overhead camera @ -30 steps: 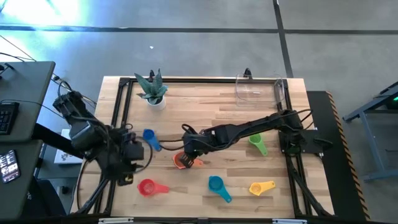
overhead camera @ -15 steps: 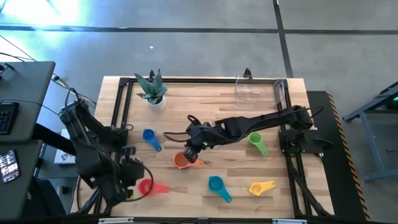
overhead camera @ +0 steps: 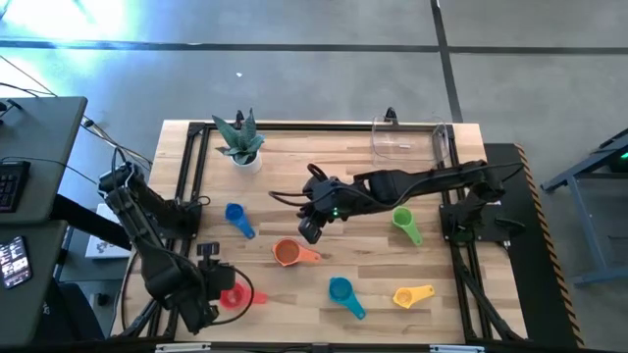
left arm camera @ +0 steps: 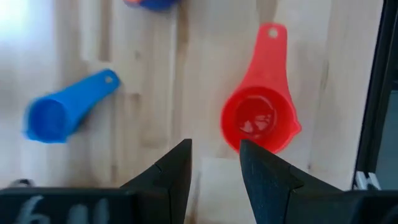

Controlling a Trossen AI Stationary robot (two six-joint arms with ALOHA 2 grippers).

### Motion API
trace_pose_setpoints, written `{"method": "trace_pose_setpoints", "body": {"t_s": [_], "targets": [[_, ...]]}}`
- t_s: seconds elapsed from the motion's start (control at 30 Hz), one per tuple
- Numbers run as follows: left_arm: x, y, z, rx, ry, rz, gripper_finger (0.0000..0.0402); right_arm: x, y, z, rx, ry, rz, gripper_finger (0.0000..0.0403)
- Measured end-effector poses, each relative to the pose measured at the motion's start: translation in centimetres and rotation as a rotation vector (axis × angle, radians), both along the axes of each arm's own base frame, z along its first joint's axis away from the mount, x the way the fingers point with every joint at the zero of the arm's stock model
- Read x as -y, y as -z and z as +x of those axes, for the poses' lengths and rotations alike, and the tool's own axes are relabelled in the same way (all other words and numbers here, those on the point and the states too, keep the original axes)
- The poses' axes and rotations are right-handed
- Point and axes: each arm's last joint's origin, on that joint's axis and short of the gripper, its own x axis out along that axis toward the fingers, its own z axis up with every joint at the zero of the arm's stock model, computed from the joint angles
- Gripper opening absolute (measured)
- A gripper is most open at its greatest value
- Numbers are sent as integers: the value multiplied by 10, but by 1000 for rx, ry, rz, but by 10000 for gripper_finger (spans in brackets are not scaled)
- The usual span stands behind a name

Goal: Nest measuring cups in basket
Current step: Stack the red measuring cup on top of the orange measuring cup

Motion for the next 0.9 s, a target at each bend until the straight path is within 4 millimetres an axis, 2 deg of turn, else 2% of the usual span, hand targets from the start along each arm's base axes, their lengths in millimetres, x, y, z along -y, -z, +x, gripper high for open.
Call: {"method": "trace_pose_setpoints", "body": {"t_s": [0.23,0.6,0.9], "targets": [[4,29,-3,17,-34,-61,127,0,1,-1,-19,-18,-1,73],[-2,56,-7,-22,-38,-51,127,1,8,-8,-117,-21,-15,73],[-7,78,-8,-18,-69,-63,127,1,8,-9,-129,-26,-22,73]]}}
